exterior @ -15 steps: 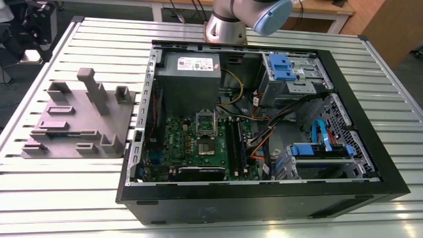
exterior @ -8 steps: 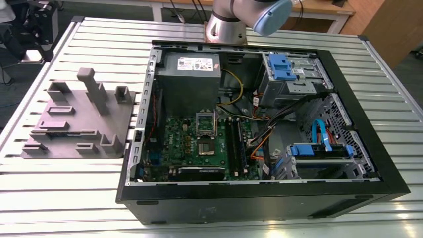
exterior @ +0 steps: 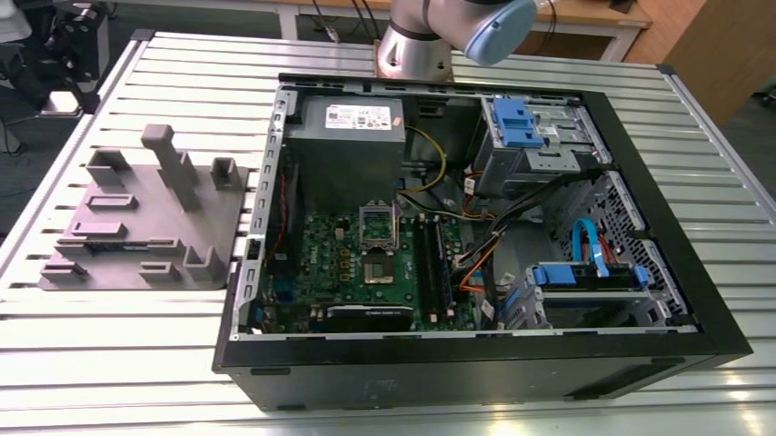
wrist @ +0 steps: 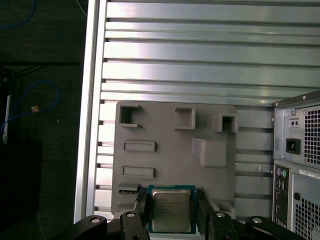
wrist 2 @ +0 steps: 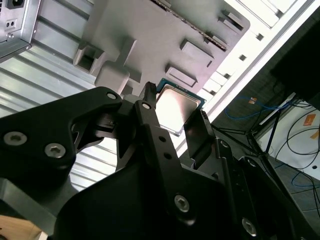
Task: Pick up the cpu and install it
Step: 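Pick up the cpu and move it towards the insertion slot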
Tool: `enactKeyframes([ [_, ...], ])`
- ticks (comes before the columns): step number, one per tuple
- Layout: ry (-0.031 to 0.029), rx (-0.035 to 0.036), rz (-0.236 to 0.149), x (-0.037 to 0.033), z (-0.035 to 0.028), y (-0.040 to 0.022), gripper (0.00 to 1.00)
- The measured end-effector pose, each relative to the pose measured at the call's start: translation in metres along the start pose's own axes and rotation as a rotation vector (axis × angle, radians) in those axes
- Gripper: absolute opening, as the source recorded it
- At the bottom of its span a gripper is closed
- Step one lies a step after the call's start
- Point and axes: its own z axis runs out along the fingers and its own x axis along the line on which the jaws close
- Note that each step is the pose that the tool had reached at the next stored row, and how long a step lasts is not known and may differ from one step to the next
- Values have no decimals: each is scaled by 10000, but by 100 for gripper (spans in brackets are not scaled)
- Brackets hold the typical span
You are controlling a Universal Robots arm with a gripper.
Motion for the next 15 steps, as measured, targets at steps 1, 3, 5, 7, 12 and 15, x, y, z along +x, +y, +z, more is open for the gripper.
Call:
enactKeyframes([
  [1,0,0,0,-2,0,0,47],
  [3,0,0,0,-6,0,0,47],
  [5,0,0,0,-11,-1,0,47],
  [7,0,0,0,-169,-7,-5,47],
  [12,1,0,0,-180,-8,-5,47],
  [15,0,0,0,-187,-8,-5,47],
])
